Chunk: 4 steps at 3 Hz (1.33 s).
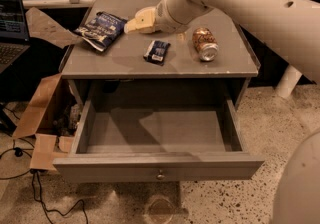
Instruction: Place rxbar blueberry into top drawer
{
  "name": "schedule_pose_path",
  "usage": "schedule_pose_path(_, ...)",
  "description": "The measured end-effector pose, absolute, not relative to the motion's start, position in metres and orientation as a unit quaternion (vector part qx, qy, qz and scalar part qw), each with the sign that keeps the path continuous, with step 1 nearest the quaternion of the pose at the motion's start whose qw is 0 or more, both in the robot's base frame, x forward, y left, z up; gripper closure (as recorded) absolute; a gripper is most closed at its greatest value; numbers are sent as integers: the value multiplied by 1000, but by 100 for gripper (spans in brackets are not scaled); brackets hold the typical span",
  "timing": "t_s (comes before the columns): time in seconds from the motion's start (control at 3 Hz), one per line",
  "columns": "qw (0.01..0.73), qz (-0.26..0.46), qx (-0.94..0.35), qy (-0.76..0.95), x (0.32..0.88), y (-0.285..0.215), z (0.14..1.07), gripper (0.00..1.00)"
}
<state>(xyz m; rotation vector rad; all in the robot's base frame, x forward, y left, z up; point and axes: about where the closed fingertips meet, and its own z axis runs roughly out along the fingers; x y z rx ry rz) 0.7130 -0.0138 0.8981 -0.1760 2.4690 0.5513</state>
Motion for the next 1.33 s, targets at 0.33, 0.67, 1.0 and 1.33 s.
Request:
schedule_pose_path(0.33,310,168,-31,935,736,-13,891,0)
schedule_pose_path(0.67,310,89,-15,947,753,-10,886,0)
schedule_pose_path(1.0,315,45,-33,947,758,-7,885,0)
schedule_pose_path(1.33,316,45,-31,947,759,-9,885,0)
